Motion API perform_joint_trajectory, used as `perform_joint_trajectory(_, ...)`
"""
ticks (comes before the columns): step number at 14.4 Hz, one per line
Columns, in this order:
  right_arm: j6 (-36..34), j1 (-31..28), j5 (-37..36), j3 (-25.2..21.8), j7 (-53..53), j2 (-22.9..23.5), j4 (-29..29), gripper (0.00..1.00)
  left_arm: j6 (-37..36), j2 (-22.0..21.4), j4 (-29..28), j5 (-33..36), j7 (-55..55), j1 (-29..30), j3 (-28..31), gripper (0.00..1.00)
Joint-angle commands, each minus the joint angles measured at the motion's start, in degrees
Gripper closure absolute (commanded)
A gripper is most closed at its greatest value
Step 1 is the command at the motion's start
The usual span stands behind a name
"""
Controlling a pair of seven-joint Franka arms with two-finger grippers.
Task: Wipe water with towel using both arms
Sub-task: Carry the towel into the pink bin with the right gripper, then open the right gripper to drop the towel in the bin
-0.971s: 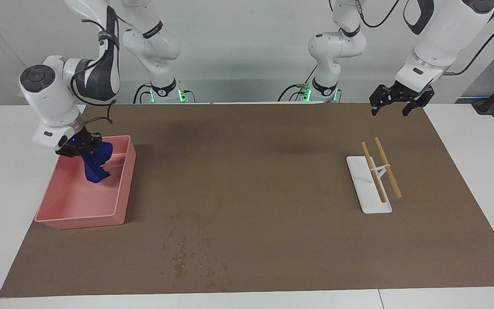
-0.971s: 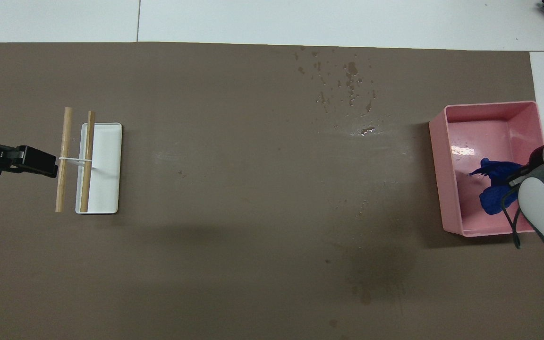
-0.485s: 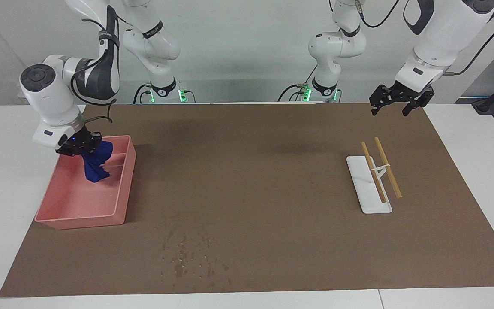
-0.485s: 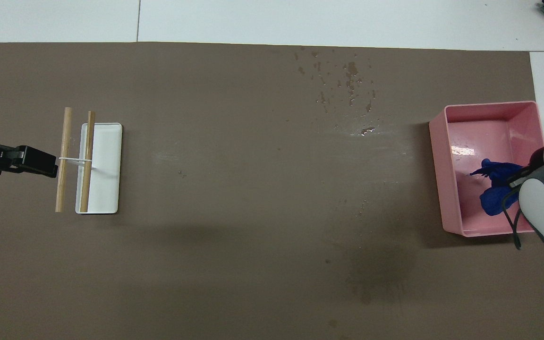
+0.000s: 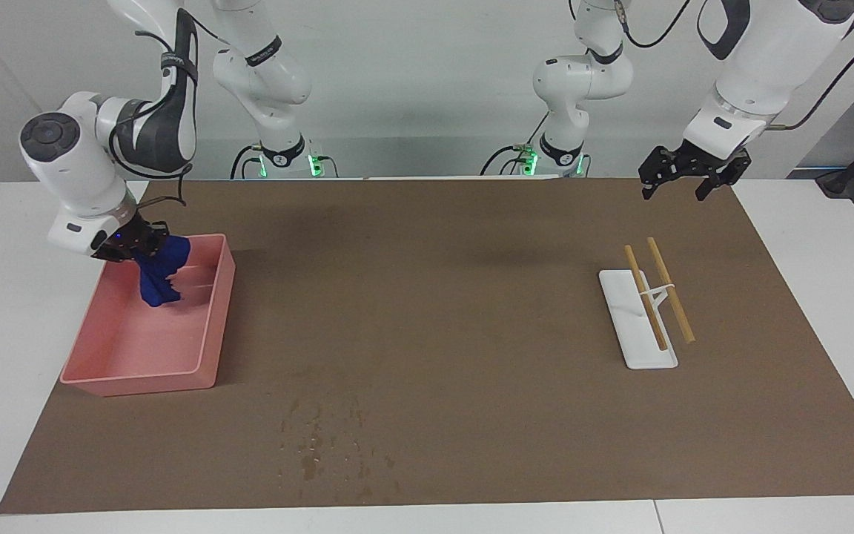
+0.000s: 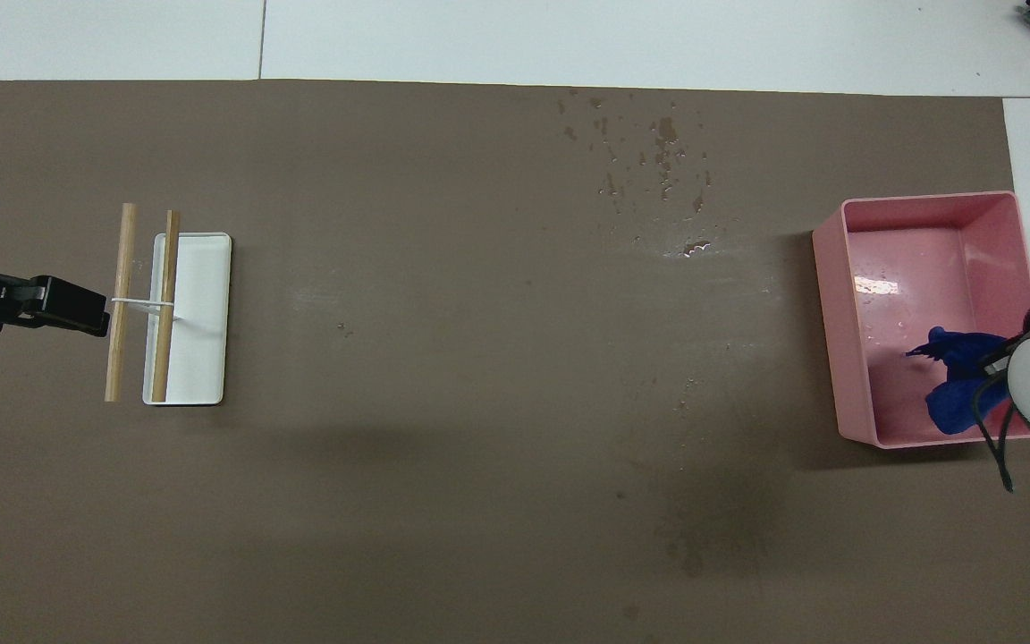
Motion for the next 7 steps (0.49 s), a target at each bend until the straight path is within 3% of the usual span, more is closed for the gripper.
perform_joint_trajectory(1, -0.89, -1.54, 0.36, 0.78, -1.81, -1.93, -0.97, 1.00, 1.07, -1.41, -1.75, -0.85, 0.58, 0.19, 0.26, 0.00)
perform_joint_trajectory(2, -0.72, -1.46, 0.36, 0.78, -1.37, -1.93, -0.97, 1.00, 1.16, -1.41, -1.75, -0.94, 0.58, 0.28, 0.26, 0.00)
perform_joint_trajectory(3, -0.28, -1.54, 0.36, 0.78, -1.37, -1.93, -0.97, 0.47, 1.16, -1.41, -1.75, -0.85, 0.58, 0.19, 0.26, 0.00)
perform_joint_trajectory(4, -0.19, -1.54, 0.44, 0.87, -1.46, -1.84, -0.89, 0.00, 1.16, -1.41, -1.75, -0.85, 0.58, 0.19, 0.26, 0.00)
perform_joint_trajectory(7, -0.10, -0.93, 0.70, 0.87, -1.19, -1.84, -0.71, 0.00, 1.16, -1.41, -1.75, -0.85, 0.58, 0.19, 0.26, 0.00)
